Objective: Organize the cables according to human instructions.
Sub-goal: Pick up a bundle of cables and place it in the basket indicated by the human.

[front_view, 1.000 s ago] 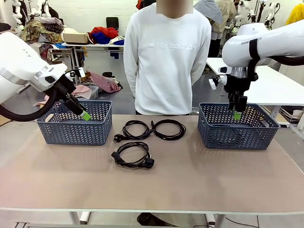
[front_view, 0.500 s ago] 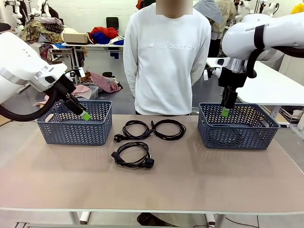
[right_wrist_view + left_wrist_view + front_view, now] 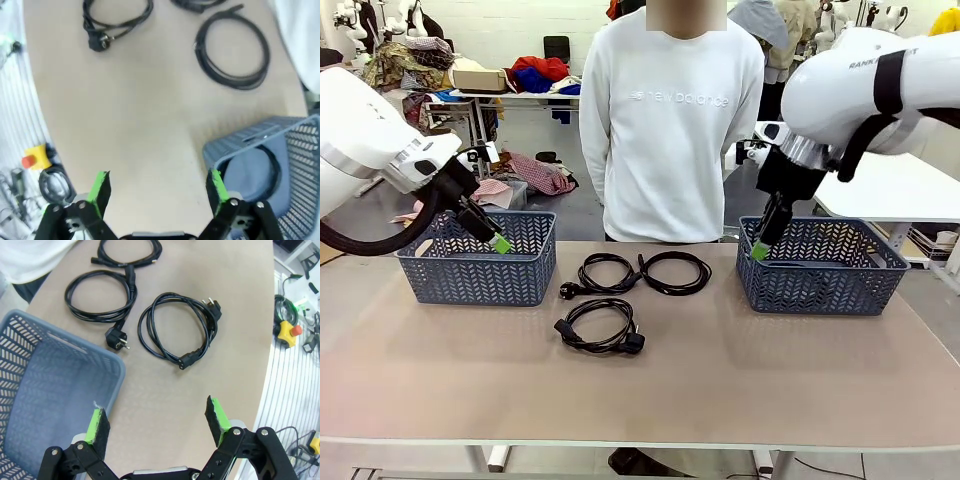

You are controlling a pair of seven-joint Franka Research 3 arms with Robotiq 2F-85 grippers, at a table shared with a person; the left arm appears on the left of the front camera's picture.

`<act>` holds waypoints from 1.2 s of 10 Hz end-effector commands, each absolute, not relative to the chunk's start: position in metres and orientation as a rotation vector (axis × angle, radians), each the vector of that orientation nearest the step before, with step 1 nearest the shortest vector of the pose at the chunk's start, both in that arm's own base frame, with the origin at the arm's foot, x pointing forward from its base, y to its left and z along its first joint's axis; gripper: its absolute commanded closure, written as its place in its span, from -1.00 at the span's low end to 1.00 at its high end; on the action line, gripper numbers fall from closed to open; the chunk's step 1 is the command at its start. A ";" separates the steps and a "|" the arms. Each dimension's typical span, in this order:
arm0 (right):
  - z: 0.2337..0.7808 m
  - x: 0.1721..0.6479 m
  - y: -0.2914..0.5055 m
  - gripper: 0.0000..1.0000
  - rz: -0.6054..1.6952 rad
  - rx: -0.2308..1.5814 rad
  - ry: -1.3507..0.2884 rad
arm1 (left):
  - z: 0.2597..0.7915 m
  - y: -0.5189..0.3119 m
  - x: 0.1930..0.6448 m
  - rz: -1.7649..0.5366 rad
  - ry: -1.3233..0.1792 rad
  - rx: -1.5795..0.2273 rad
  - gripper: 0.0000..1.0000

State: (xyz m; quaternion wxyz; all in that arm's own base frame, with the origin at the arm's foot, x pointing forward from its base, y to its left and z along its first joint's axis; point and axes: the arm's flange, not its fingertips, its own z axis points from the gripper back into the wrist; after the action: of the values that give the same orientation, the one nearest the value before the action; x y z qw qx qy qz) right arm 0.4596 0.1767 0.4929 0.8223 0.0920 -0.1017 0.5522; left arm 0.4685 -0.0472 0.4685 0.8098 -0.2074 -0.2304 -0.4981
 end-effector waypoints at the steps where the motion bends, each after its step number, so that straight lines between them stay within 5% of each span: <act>1: 0.473 0.440 0.184 -1.00 1.178 0.236 -0.267 | 0.468 -0.047 0.466 -1.064 -0.511 -0.466 -1.00; 6: 0.454 0.403 0.199 -1.00 1.244 0.263 -0.285 | 0.468 -0.047 0.466 -1.064 -0.511 -0.466 -1.00; 12: 0.459 0.411 0.204 -1.00 1.222 0.235 -0.247 | 0.468 -0.047 0.466 -1.064 -0.511 -0.466 -1.00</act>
State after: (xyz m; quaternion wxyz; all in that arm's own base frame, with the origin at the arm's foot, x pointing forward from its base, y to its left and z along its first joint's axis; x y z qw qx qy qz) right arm 0.4084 0.2023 0.4562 0.8052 0.1116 -0.1125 0.5715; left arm 0.4685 -0.0472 0.4685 0.8098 -0.2074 -0.2304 -0.4981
